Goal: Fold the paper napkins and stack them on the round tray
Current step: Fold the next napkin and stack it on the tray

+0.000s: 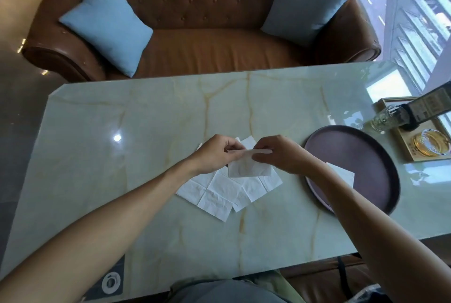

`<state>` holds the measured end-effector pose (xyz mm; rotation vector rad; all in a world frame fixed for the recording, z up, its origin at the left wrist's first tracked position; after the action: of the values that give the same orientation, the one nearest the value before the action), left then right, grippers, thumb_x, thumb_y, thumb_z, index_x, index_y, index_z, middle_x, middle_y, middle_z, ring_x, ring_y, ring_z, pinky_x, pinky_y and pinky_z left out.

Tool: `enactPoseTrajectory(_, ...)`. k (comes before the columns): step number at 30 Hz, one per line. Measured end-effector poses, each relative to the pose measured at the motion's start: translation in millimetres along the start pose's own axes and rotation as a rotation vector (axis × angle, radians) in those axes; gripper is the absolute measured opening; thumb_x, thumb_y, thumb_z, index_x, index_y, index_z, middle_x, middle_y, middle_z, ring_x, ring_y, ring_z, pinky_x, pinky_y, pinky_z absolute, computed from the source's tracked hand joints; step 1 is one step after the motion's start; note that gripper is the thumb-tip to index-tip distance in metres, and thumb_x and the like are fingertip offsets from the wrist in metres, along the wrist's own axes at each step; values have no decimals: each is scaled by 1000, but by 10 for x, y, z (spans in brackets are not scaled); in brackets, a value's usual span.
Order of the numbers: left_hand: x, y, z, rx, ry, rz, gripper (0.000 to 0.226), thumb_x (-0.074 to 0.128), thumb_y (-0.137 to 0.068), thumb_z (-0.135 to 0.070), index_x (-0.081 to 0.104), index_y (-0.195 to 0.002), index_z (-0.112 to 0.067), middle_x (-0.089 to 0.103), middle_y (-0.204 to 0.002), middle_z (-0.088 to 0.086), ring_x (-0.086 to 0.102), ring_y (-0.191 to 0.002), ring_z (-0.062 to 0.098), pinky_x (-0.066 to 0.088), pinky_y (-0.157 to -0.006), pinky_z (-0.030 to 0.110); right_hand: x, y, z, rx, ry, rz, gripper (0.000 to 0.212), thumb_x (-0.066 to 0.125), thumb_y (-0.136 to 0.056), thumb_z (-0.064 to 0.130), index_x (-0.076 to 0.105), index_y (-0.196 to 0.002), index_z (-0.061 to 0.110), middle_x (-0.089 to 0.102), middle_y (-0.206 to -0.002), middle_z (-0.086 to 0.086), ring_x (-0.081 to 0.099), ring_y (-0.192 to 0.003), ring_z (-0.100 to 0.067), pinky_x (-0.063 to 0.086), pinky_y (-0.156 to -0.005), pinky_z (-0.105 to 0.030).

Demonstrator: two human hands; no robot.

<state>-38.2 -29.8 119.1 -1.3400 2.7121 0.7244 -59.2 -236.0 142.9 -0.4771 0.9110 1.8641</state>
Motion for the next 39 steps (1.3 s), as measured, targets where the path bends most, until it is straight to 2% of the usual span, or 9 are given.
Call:
enactPoseTrajectory(2,55,-51,-75,8,-32,23,24,71,-92,-42,79,-102,-22,75,-85,-14,62,-75,-7,44,-71,13,-30,11,-21,-8,29,-9,14,70,-92,26,75,-95,13,70,-84,0,58,-73,-15,46,-68,-31)
enactPoseTrajectory(6,167,-191,-176,43,-103,20,26,72,-89,-51,80,-96,-27,76,-87,-12,63,-79,2,47,-76,22,-135,38,-139,9,-1,-8,18,68,-95,30,73,-85,17,63,-71,10,54,-65,-9,43,-63,-26)
enactPoseTrajectory(12,360,-448,-278,47,-138,-31,9,73,-93,-27,79,-93,-21,79,-90,-9,73,-86,7,55,-82,28,-415,255,-643,38,-94,-30,18,65,-96,23,79,-88,14,77,-80,2,70,-79,-18,53,-79,-35)
enactPoseTrajectory(16,531,-671,-319,21,-130,6,7,72,-93,-26,79,-92,-24,78,-89,-12,72,-84,3,55,-82,26,-576,537,-1230,202,-331,-125,18,68,-96,18,79,-88,7,79,-85,-9,67,-60,2,46,-61,-11)
enactPoseTrajectory(18,680,-787,-385,4,-113,43,6,73,-93,-25,78,-90,-25,77,-84,-15,71,-80,1,55,-77,23,-579,689,-1488,279,-431,-148,23,72,-93,31,78,-107,13,79,-103,-2,67,-74,10,46,-67,-7)
enactPoseTrajectory(22,1143,-1067,-560,7,-91,172,10,71,-95,-19,78,-97,-14,75,-84,-11,67,-77,-1,50,-73,16,-378,861,-1775,318,-859,-76,58,77,-82,44,64,-132,19,73,-122,5,69,-112,-8,54,-95,-30)
enactPoseTrajectory(27,1736,-1447,-572,-60,-8,194,15,72,-94,-17,75,-106,-8,76,-93,4,68,-81,9,55,-72,25,-272,980,-2104,369,-1203,-215,19,62,-96,3,71,-113,-1,78,-100,-7,73,-94,-18,59,-84,-30)
enactPoseTrajectory(34,2531,-1852,-230,-268,123,31,17,78,-84,0,73,-97,-10,77,-99,10,72,-89,21,61,-90,41,-368,1137,-2787,539,-1153,-370,20,67,-95,10,75,-113,6,80,-103,-6,77,-92,-18,60,-75,-27)
enactPoseTrajectory(39,2957,-2102,-159,-273,36,-76,11,76,-84,-1,71,-88,-9,72,-86,7,64,-75,16,59,-67,24,-326,1154,-3168,728,-955,-479,12,69,-90,11,78,-95,5,75,-79,-4,66,-59,-6,52,-54,-17)
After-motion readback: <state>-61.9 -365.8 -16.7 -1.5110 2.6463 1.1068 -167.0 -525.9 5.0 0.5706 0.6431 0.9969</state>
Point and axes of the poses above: each hand's wrist, its own y-axis away from the middle knuckle, its own x-axis out of the palm, z = x × y, the point moved 2 cm from there along -y, towards the middle knuckle
